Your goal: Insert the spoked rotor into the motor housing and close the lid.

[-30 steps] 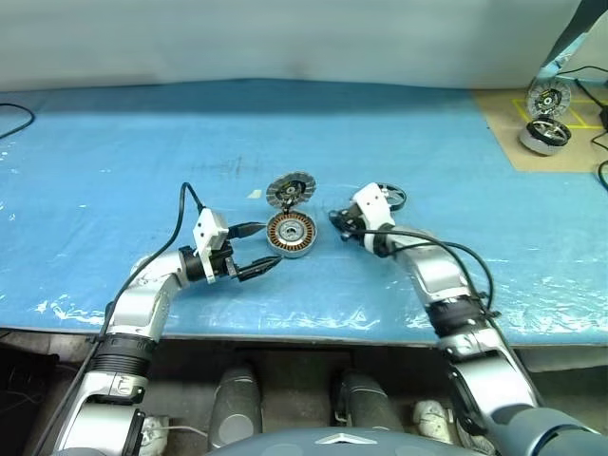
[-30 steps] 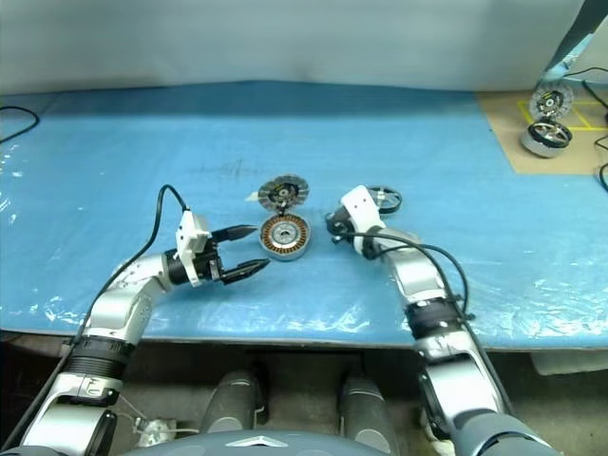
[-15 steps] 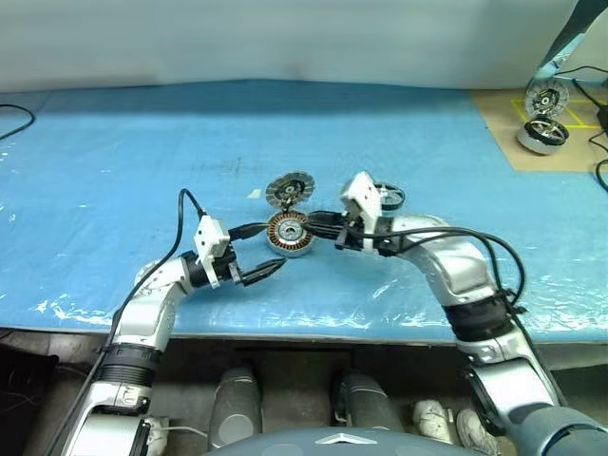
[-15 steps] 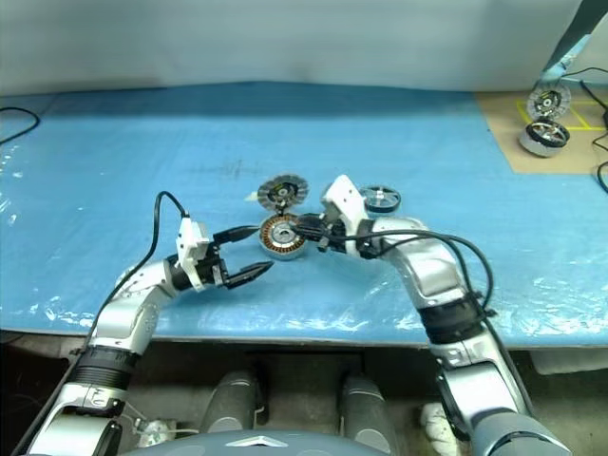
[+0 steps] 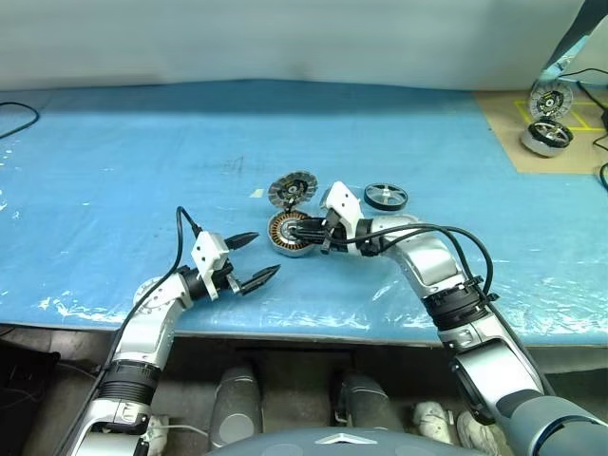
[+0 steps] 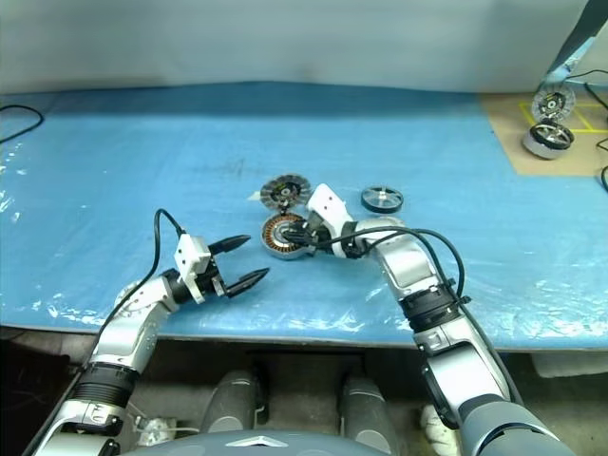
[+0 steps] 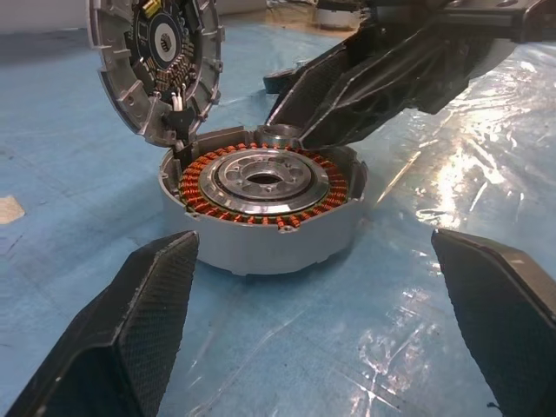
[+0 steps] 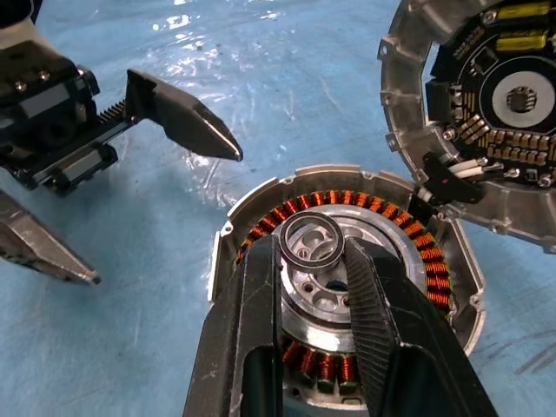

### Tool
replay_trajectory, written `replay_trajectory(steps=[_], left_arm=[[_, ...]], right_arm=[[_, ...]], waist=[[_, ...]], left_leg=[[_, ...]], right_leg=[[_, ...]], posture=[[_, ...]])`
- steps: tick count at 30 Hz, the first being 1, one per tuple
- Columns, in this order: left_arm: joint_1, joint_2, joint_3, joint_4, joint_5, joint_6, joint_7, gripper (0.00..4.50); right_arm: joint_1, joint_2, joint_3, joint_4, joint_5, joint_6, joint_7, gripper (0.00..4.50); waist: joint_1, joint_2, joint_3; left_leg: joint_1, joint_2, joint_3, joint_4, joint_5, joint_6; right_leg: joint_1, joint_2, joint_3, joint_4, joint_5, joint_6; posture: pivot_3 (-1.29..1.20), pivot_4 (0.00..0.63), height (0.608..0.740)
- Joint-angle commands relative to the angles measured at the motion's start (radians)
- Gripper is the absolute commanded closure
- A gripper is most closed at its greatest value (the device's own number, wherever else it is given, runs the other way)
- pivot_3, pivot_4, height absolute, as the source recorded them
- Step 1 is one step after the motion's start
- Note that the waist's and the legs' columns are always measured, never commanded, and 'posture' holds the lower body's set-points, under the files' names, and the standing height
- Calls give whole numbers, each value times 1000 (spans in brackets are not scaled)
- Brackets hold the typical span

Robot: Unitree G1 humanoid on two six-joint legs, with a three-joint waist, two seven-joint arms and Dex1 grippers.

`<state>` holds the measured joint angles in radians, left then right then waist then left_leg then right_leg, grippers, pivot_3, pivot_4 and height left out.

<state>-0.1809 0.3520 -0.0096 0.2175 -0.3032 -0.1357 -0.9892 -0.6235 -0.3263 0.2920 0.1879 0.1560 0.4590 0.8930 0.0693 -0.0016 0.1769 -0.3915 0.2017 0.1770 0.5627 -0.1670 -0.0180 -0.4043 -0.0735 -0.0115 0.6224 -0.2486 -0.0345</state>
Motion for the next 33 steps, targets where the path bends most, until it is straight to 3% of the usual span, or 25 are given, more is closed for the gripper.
replay_trajectory(steps=[1,8,33], left_arm=[[3,5,4,9,2,-34,-2,0],[-12,7,5,40,-3,-53,-13,0],[-1,17,-12,-81,-6,34,15,0]], right_arm=[[-46,11,10,25,-15,-47,19,3844],[-93,58,-5,147,-34,-78,-4,3844],[-72,36,13,173,-87,-109,40,3844]], waist=[[-1,0,0],[-1,0,0],[0,0,0]], left_leg=[[0,0,0,0,0,0],[0,0,0,1,0,0],[0,0,0,2,0,0]], right_leg=[[0,0,0,0,0,0],[0,0,0,1,0,0],[0,0,0,2,0,0]], posture=[[0,150,740],[0,150,740],[0,150,740]])
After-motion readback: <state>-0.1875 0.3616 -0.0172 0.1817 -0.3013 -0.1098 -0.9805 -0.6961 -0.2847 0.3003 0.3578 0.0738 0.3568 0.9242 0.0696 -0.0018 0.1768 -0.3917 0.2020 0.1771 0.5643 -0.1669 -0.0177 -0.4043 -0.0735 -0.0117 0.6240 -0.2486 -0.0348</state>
